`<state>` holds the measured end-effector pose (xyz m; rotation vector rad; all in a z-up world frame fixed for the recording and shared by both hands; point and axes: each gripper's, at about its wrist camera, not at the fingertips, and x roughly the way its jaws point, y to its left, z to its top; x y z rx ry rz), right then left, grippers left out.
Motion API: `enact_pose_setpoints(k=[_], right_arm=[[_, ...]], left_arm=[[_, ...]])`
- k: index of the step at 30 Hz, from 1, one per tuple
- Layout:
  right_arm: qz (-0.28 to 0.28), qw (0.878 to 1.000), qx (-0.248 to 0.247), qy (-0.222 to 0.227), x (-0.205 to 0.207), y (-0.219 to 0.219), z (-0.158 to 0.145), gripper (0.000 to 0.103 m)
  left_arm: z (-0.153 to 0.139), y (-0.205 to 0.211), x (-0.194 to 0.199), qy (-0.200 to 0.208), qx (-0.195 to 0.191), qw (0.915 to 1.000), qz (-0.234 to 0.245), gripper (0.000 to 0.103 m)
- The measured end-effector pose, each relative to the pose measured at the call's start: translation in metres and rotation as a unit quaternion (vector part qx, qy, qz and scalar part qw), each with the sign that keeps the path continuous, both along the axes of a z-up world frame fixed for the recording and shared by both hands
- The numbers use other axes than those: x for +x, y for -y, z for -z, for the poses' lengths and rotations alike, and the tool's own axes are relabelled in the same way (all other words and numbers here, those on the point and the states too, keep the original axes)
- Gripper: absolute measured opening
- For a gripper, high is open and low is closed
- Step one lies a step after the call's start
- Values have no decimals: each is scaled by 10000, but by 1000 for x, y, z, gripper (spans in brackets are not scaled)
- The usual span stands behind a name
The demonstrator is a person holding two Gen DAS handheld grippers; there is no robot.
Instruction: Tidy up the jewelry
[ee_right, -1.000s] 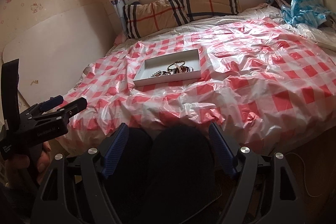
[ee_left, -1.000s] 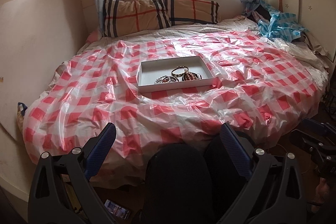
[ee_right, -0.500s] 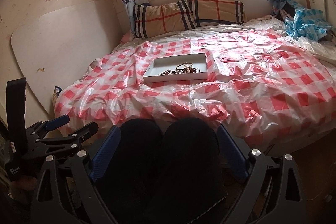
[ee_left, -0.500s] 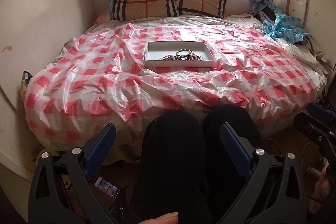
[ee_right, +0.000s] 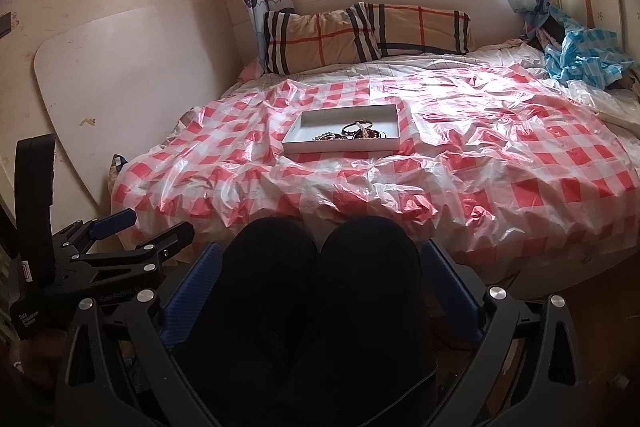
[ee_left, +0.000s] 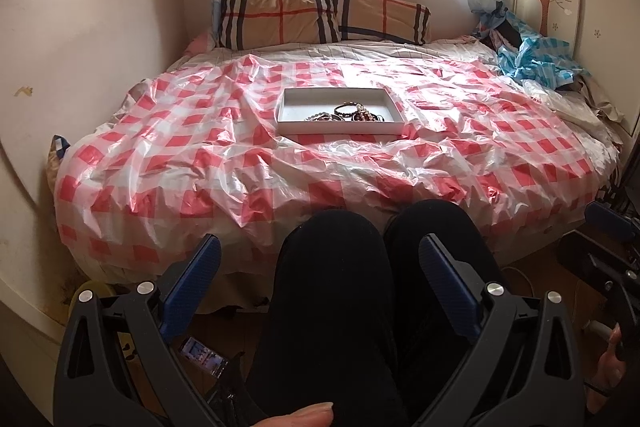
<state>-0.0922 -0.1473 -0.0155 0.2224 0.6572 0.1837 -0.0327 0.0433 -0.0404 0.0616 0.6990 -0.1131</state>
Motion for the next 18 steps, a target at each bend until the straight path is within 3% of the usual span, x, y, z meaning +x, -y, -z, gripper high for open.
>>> enact_pose_setpoints(k=[18], right_arm=[[15,9999,-14,128,-15,1,-6,95]], left_arm=[[-8,1,-13,98,18,9999,20,95]])
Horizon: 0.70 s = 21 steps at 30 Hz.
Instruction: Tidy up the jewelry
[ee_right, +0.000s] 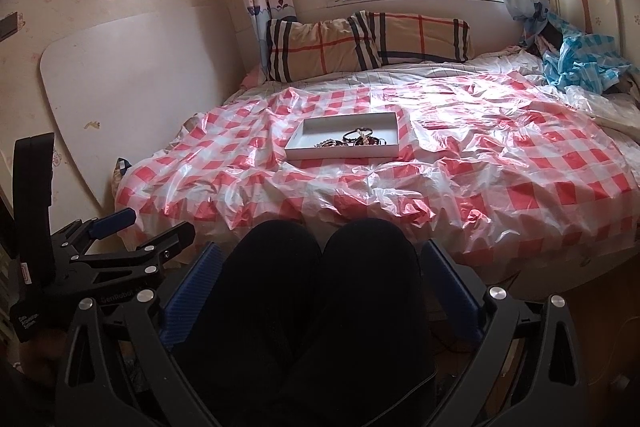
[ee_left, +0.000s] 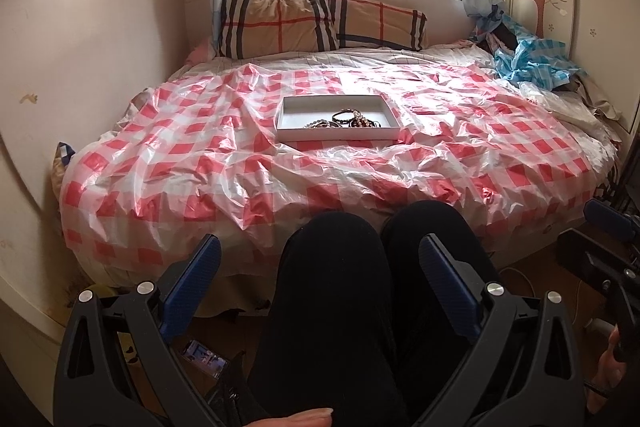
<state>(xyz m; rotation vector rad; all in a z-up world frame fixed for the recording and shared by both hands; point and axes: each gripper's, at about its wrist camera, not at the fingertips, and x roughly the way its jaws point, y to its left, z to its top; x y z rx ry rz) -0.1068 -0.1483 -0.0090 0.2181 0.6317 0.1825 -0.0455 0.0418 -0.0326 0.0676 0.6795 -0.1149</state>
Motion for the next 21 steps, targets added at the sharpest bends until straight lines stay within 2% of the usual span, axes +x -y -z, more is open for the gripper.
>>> enact_pose_setpoints(k=[8,21], right_arm=[[1,10000,-20,13,-2,0,-2,95],[-7,10000,-30,-8,-3,1,-2,95]], left_arm=[[-11,1,-9,97,88,9999,7,95],[-11,-4,-8,38,-37,10000,7,95]])
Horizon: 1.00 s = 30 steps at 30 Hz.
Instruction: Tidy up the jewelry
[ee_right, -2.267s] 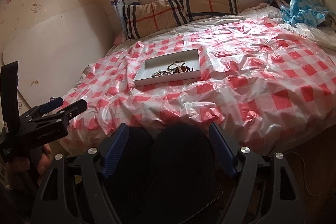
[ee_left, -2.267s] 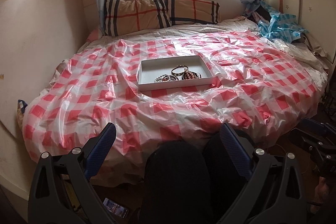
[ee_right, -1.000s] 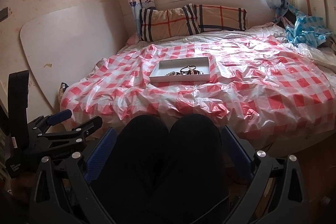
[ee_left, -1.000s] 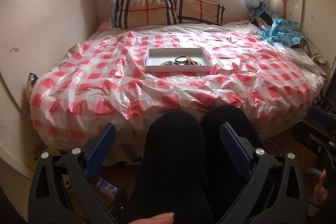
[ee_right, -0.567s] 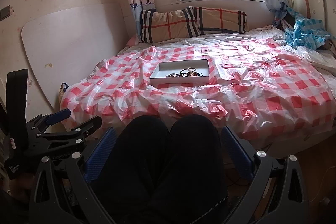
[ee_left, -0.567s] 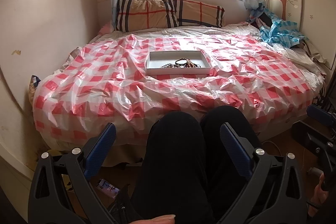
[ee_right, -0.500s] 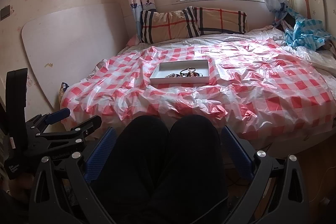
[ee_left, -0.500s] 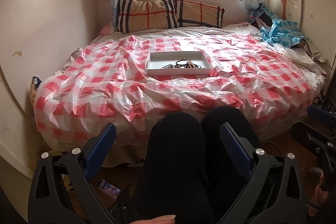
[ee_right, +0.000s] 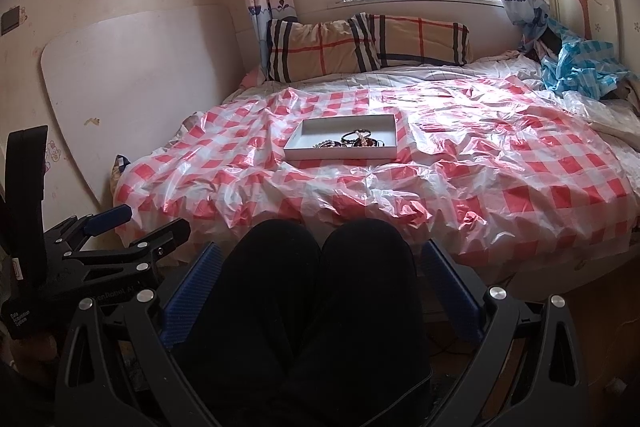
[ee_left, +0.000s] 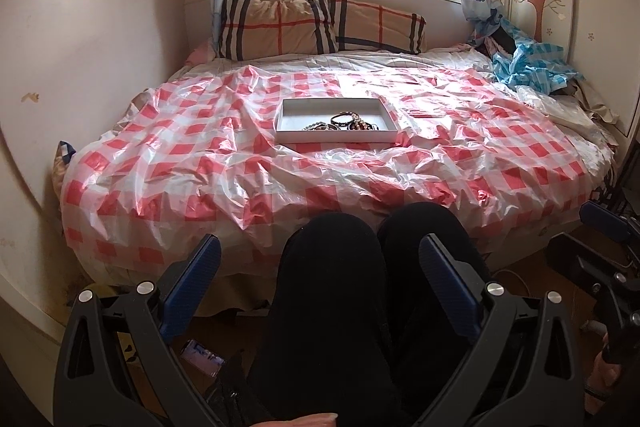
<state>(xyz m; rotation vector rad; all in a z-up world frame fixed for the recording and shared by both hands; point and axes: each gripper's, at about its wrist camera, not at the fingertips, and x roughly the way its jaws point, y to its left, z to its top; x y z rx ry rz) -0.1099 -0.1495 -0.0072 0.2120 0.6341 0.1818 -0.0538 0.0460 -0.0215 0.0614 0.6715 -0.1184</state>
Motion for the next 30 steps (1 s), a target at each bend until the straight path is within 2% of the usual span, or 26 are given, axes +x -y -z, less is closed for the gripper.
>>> enact_pose_setpoints(k=[16,30], right_arm=[[44,9995,-293,-109,0,0,0,95],[117,9994,-311,-124,-2,5,-1,95]], left_arm=[[-4,2,-5,96,317,9994,35,95],[-4,7,-7,99,354,9993,109,95]])
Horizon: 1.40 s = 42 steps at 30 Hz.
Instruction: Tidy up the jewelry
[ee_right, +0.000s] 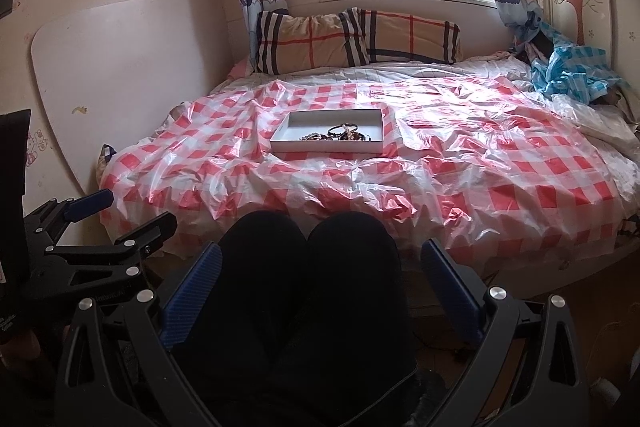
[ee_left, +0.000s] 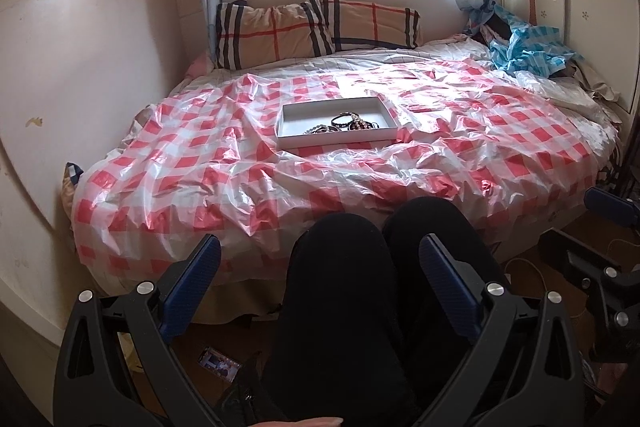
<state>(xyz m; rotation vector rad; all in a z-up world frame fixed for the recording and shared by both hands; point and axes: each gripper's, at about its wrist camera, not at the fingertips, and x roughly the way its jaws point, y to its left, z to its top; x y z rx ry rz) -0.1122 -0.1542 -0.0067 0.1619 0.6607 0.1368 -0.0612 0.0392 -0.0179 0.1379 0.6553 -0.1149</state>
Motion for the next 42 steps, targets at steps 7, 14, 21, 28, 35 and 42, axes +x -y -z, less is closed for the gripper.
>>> enact_pose_setpoints(k=[7,14,21,28,35,42], right_arm=[[5,10000,-2,-6,-1,-1,0,95],[-21,10000,23,-38,-2,-6,5,95],[-23,10000,13,-50,-2,-8,6,95],[-27,10000,10,-60,-2,-10,7,95],[-30,10000,10,-63,-2,-12,8,95],[-32,10000,12,-66,-2,-12,7,95]], left_arm=[[-1,0,-1,9,21,10000,-12,95],[-1,-3,-2,45,35,10000,-39,95],[0,-5,-2,41,33,10000,-49,95],[1,-6,-2,39,35,10000,-53,95],[0,-5,-1,39,42,10000,-51,95],[-1,-5,-1,41,50,10000,-57,95]])
